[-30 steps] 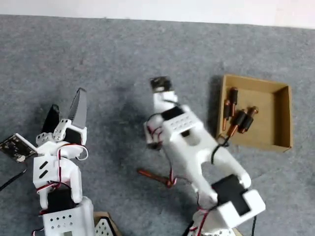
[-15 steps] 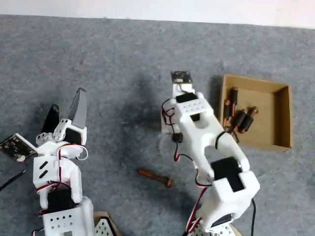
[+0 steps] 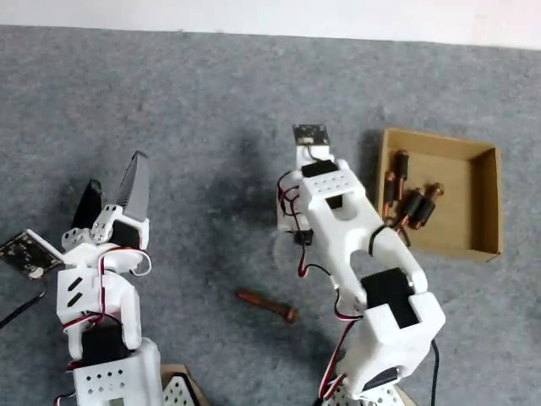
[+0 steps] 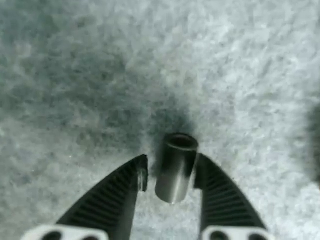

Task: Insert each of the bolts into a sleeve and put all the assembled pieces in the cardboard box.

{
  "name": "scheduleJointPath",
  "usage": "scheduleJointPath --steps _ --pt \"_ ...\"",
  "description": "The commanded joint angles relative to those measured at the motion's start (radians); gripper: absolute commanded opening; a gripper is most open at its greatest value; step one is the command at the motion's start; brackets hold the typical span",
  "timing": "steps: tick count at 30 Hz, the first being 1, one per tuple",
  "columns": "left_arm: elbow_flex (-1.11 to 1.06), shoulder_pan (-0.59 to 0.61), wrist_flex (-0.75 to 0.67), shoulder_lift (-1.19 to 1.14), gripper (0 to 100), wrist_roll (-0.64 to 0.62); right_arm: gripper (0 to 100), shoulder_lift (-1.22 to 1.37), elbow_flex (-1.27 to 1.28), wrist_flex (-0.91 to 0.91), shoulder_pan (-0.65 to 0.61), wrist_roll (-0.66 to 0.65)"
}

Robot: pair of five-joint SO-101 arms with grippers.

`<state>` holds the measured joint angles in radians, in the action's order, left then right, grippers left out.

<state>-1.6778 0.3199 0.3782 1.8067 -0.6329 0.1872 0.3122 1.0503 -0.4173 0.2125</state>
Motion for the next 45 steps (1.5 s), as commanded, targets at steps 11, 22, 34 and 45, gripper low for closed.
scheduleJointPath --steps 11,22,34,45 --pt "-0.018 0.012 -0.020 0.002 33 -0.006 0.4 -0.008 0.001 0.002 0.008 -0.003" --pt "-0.018 0.012 -0.020 0.002 33 -0.006 7.3 0.137 -0.007 0.039 0.010 -0.008" --pt "-0.018 0.012 -0.020 0.002 33 -0.006 0.5 0.131 -0.008 0.058 0.019 -0.009" --pt "-0.001 0.119 0.009 0.002 28 0.066 0.5 0.130 -0.085 0.061 0.162 -0.086"
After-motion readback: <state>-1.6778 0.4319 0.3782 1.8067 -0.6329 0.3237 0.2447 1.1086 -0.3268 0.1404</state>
